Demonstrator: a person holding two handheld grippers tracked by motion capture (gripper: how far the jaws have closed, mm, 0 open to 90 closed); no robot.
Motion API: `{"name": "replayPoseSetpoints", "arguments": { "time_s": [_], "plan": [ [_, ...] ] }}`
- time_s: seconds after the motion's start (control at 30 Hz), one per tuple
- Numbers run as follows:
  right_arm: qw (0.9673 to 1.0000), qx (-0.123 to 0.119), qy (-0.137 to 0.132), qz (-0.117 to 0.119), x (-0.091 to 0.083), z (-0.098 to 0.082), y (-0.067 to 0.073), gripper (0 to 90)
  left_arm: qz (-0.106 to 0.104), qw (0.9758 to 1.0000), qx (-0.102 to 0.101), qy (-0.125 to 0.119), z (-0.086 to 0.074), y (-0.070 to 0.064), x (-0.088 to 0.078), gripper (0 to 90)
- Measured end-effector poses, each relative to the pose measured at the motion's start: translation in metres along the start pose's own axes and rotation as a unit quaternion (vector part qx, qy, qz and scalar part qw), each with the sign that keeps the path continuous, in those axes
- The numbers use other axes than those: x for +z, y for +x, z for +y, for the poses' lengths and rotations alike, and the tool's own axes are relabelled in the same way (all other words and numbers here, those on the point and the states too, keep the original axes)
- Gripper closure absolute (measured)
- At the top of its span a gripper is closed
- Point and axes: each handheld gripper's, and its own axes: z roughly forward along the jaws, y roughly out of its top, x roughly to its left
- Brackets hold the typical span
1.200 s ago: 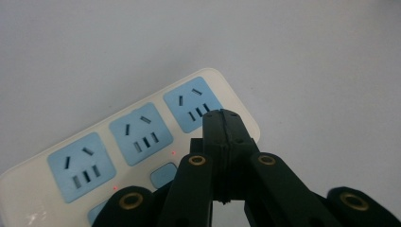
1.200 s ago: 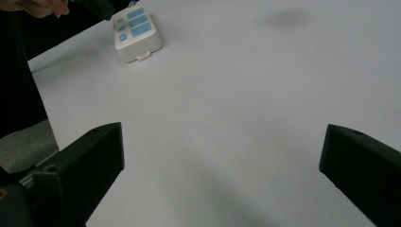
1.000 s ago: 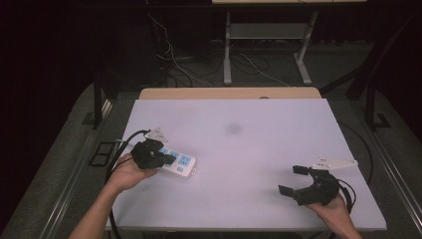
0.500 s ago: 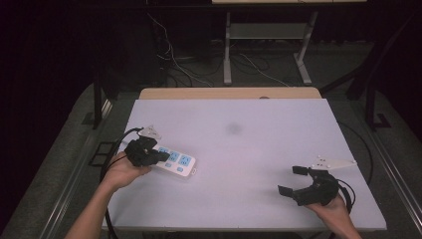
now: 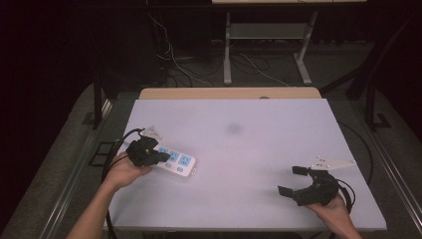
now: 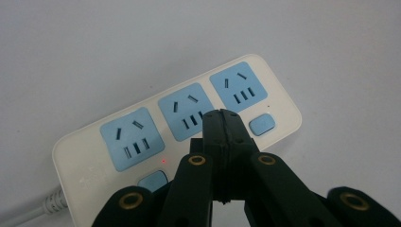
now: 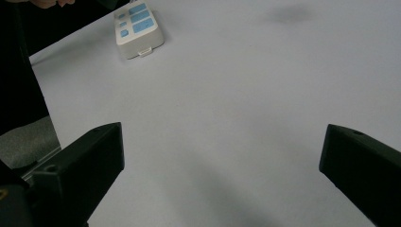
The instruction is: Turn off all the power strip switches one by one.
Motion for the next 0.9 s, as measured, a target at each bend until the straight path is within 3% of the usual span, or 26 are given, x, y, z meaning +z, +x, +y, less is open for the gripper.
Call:
{"name": "replayPoseSetpoints", "arguments": {
  "time_s": [0.9],
  "plan": [
    [1.0000, -0.002, 0.007, 0.003, 0.002, 0.000, 0.000, 0.5, 0.001, 0.9998, -0.004, 0.017, -0.008, 0.005, 0.018, 89.3]
  ]
}}
